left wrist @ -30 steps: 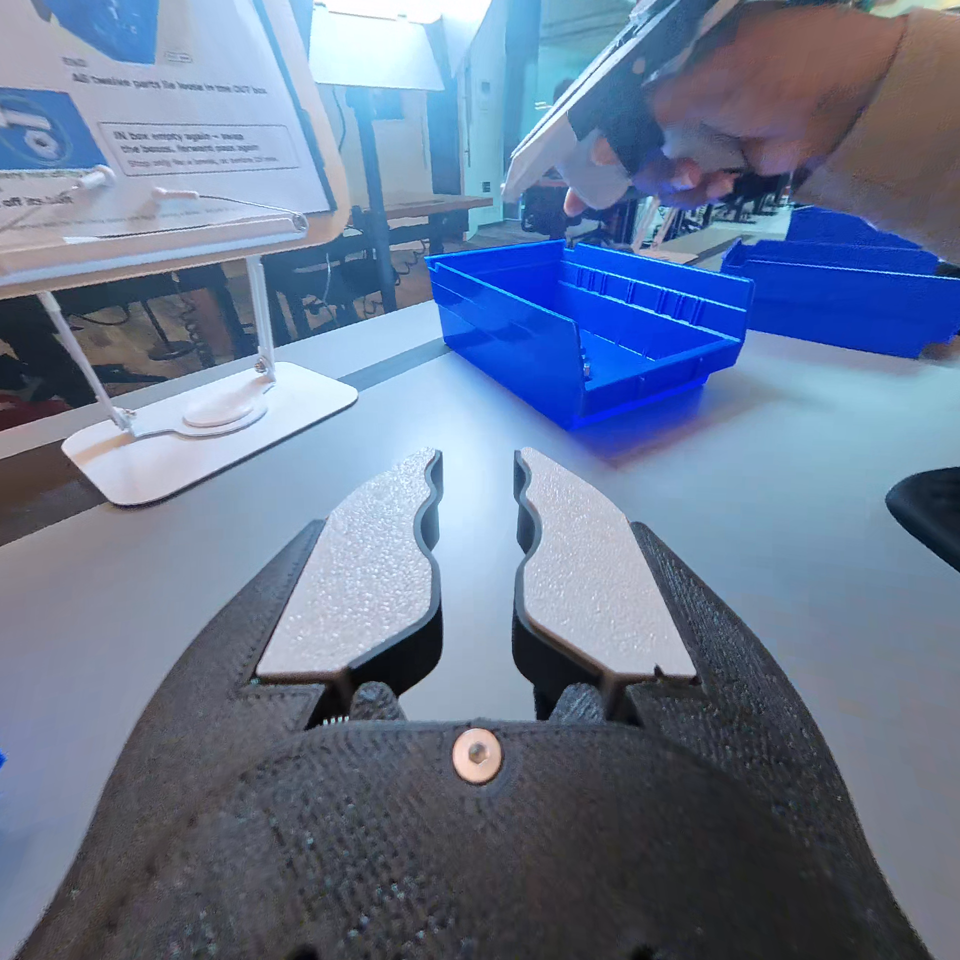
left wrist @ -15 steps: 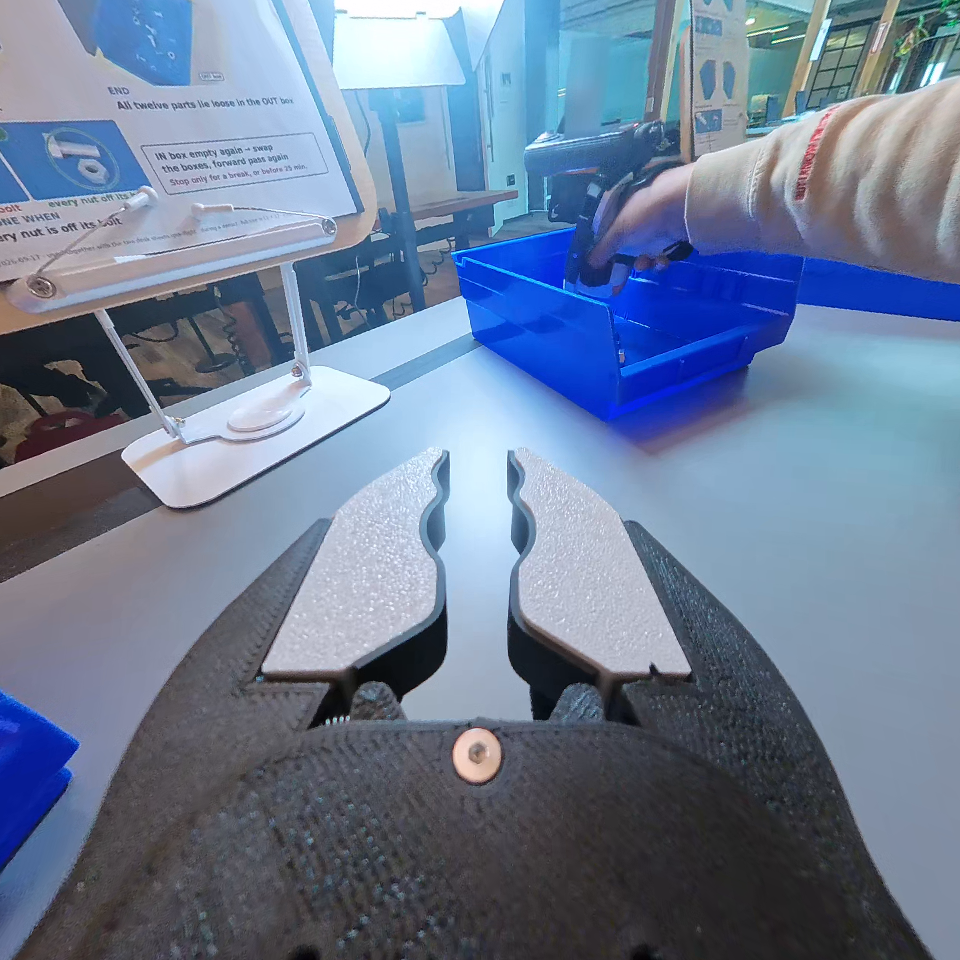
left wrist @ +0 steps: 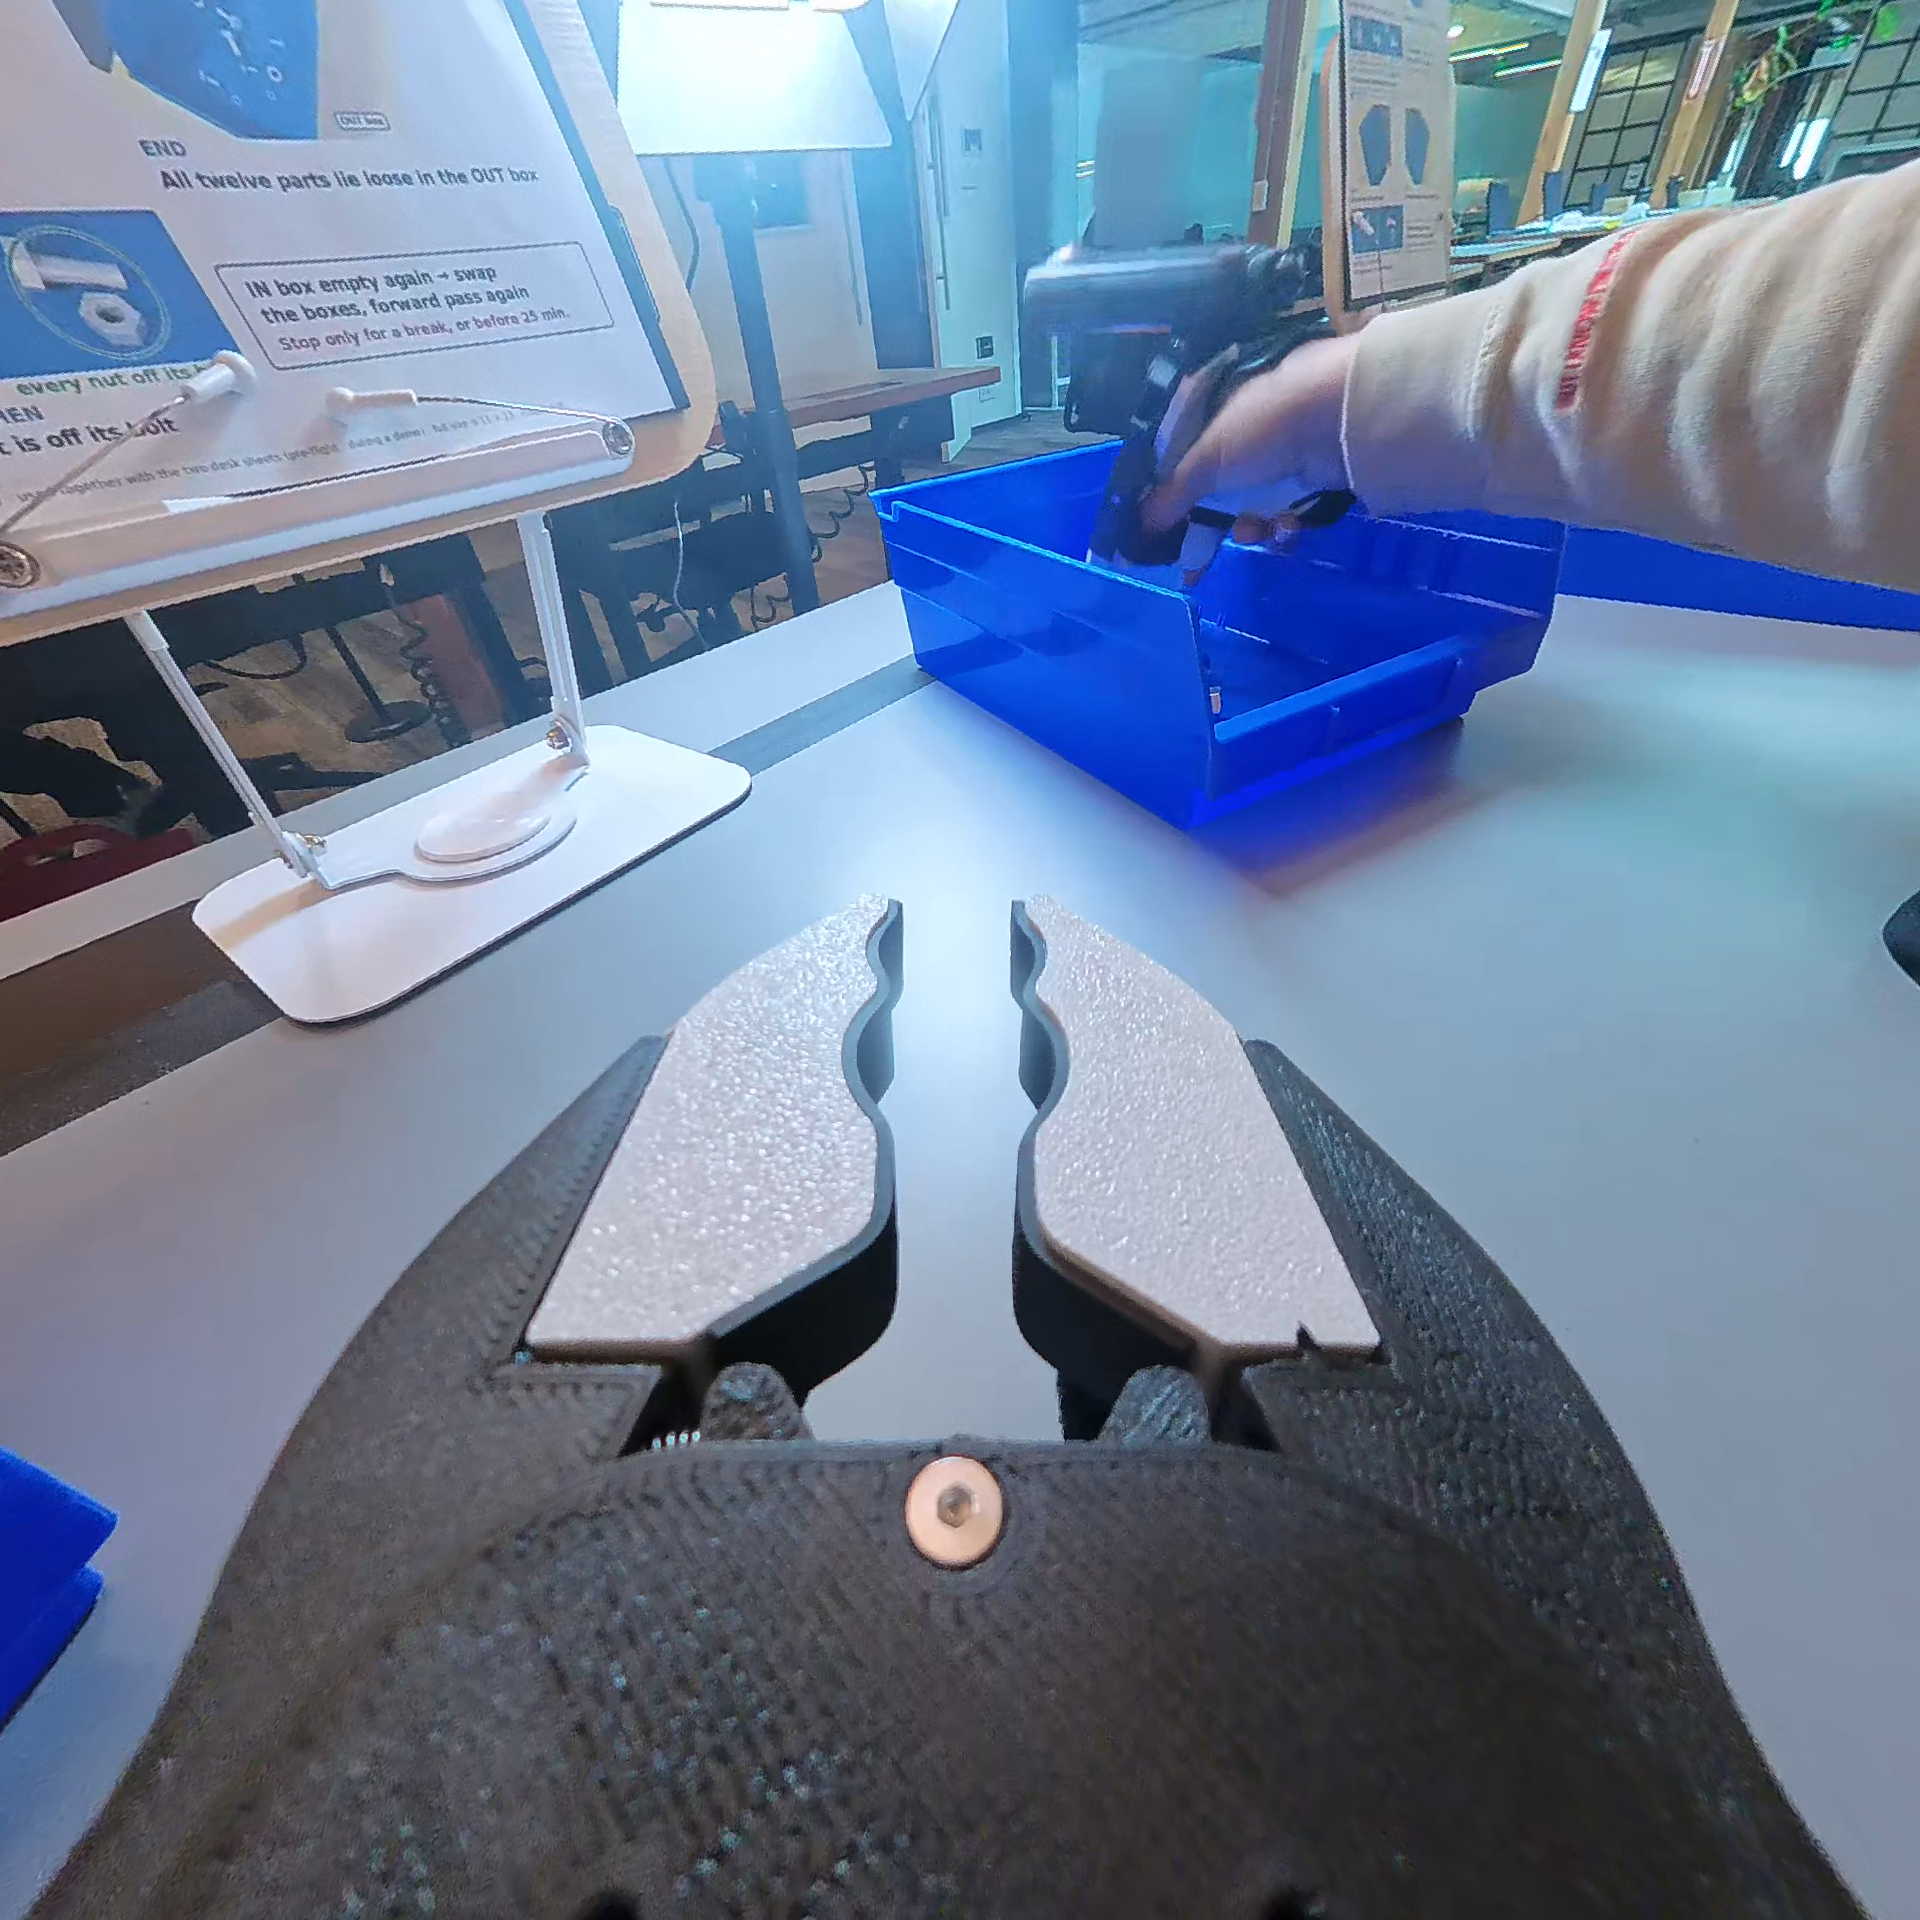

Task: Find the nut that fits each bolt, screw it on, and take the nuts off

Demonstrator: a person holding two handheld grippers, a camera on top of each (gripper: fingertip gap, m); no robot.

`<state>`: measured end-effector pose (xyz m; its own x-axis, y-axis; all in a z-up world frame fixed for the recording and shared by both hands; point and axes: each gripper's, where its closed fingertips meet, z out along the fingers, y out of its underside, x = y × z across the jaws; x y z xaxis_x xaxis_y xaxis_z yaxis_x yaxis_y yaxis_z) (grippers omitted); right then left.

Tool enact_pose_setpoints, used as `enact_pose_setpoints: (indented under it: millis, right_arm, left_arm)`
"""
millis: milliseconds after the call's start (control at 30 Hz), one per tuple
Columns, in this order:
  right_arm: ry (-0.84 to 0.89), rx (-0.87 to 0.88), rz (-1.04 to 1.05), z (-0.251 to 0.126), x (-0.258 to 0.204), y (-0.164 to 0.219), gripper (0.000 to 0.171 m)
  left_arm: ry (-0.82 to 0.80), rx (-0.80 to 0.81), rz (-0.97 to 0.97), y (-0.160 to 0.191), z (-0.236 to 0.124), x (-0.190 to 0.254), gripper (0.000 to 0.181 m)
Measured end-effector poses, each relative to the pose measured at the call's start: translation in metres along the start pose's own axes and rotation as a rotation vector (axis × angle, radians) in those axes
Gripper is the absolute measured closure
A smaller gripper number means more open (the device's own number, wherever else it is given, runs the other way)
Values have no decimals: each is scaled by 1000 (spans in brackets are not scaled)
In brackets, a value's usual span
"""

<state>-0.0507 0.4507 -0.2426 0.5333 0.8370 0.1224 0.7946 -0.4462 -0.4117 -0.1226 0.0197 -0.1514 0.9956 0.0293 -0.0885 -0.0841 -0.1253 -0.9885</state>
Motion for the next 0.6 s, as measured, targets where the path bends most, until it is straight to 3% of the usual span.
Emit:
enact_pose_setpoints:
  millis: [33, 200, 367, 467, 600]
  right_arm:
    - [-28, 71, -12, -11, -7, -9, 145]
    - [-212, 610, -92, -118, -64, -47, 148]
    - [-403, 1051, -157, -235, -133, -4, 149]
    - [-479, 1180, -171, -260, -169, 47, 156]
    - [-570, 1117, -242, -241, -212, 109, 156]
  left_arm:
    - [-2, 1, 1, 0, 0, 0, 162]
    - [-33, 20, 14, -7, -4, -10, 164]
    - [-170, 65, -3, -22, -19, -56, 163]
    - [-330, 91, -44, -34, -45, -112, 164]
    - [-455, -79, -129, -24, -80, -192, 161]
